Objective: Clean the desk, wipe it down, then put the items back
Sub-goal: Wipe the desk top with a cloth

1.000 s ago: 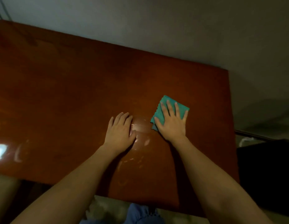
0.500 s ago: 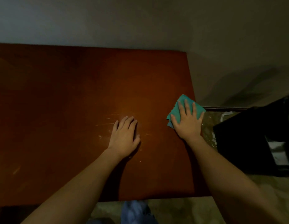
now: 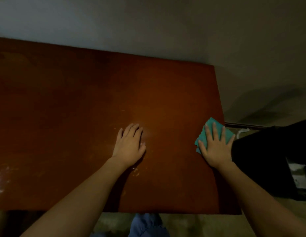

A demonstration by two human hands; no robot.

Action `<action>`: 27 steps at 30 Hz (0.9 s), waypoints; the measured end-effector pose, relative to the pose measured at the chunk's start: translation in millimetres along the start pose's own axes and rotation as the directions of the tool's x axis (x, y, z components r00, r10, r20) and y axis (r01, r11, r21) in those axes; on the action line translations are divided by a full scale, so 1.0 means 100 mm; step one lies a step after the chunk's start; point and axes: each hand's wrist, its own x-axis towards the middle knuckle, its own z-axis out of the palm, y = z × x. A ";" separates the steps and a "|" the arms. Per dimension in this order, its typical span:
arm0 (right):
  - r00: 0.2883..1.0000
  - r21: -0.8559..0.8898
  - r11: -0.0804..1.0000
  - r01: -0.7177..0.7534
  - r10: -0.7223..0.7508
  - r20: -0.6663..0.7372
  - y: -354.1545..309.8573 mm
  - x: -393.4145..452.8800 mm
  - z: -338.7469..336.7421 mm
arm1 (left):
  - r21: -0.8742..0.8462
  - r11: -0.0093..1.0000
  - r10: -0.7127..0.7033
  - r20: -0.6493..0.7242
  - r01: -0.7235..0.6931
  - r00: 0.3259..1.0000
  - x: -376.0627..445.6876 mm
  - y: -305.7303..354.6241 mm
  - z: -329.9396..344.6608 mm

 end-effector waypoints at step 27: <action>0.674 -0.231 0.656 0.718 -0.739 -0.006 -6.56 -0.23 -0.36 | -0.254 0.754 -0.654 -0.209 0.606 0.727 -1.72 -4.49 -0.88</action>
